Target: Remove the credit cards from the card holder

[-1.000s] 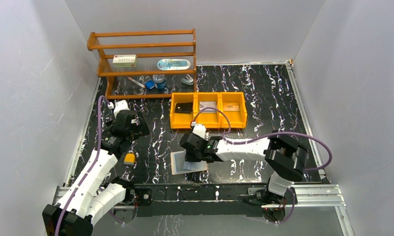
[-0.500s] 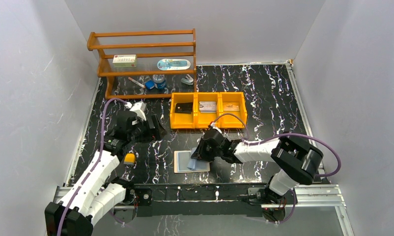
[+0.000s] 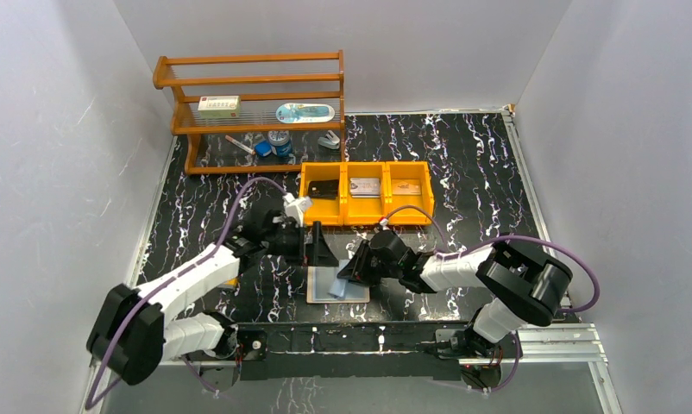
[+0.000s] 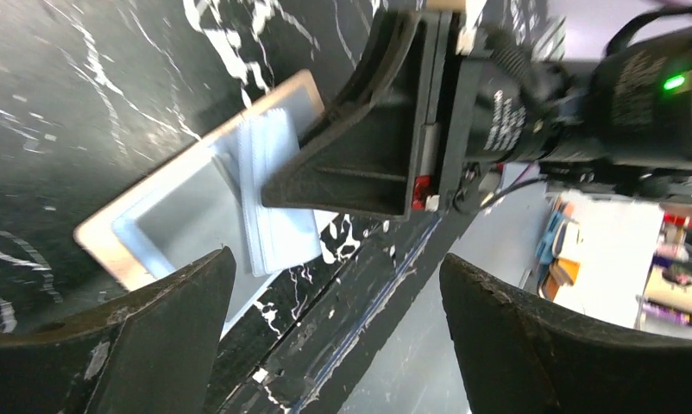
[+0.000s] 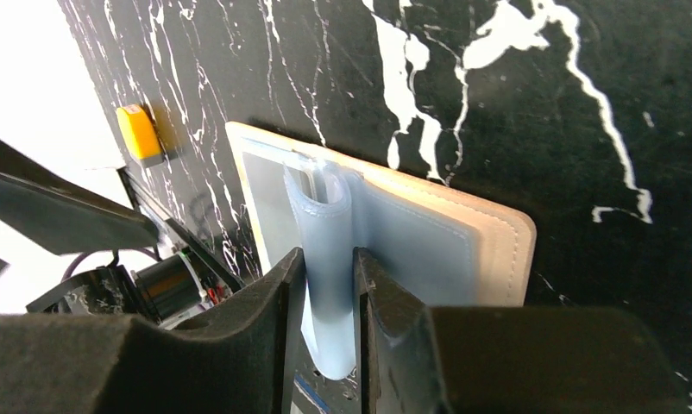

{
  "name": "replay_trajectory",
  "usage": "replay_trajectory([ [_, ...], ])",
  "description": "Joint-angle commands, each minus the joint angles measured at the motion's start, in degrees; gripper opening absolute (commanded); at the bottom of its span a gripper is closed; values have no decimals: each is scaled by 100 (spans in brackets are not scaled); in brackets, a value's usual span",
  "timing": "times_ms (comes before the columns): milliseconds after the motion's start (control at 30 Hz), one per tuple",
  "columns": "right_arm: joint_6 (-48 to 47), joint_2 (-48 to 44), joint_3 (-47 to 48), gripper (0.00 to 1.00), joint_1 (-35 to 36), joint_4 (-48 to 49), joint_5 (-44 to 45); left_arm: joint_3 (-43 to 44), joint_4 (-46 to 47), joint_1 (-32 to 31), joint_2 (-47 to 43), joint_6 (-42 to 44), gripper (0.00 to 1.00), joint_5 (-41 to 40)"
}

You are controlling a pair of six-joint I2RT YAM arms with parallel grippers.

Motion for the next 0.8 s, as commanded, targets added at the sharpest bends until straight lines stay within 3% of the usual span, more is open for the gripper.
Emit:
replay_trajectory([
  [0, 271, 21, -268, 35, -78, 493, -167, 38, 224, -528, 483, -251, 88, -347],
  [233, 270, 8, -305, 36, -202, 411, -206, -390, 982, -934, 1058, -948, 83, -923],
  [767, 318, 56, -468, 38, -291, 738, -293, -466, 1166, -1184, 1293, -1245, 73, -598],
])
